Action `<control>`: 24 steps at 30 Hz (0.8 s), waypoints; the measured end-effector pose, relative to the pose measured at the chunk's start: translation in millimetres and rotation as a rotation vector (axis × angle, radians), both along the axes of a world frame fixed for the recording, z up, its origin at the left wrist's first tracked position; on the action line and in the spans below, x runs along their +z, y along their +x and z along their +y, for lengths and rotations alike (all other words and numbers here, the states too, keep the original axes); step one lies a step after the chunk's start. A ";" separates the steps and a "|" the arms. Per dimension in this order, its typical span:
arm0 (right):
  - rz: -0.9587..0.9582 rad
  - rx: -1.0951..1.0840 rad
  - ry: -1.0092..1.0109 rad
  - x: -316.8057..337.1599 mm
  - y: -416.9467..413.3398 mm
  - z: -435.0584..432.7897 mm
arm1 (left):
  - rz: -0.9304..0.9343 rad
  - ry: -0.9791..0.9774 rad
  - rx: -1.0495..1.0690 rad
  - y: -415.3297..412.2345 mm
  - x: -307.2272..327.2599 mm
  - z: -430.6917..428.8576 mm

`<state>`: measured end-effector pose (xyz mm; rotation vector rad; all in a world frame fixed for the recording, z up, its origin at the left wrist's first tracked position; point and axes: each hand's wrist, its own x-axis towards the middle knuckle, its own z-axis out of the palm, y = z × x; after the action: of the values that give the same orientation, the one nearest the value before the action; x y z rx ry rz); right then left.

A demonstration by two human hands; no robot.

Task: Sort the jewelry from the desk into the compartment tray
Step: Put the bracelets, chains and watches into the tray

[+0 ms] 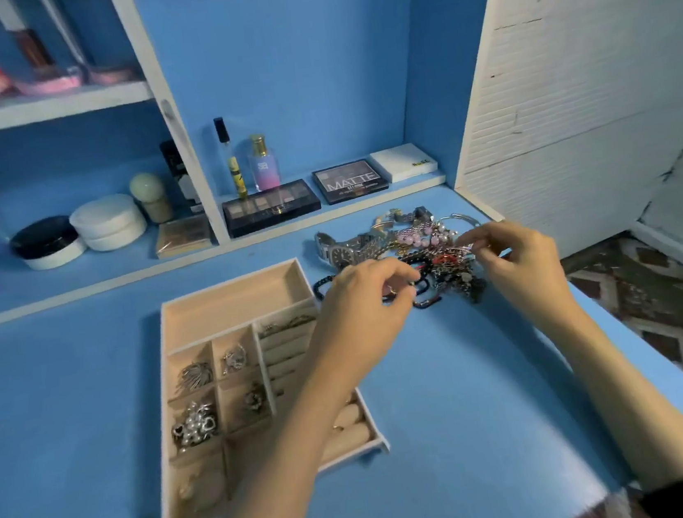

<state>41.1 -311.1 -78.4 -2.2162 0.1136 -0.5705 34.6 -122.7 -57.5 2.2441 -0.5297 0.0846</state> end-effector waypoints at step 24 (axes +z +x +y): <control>0.018 -0.046 0.000 -11.1 -1.6 -17.2 | -0.195 0.428 -0.130 24.6 -10.9 -55.9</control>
<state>39.5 -328.2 -89.5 -2.2239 0.1749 -0.5758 59.3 -178.6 -68.4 2.6236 -0.8645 0.1344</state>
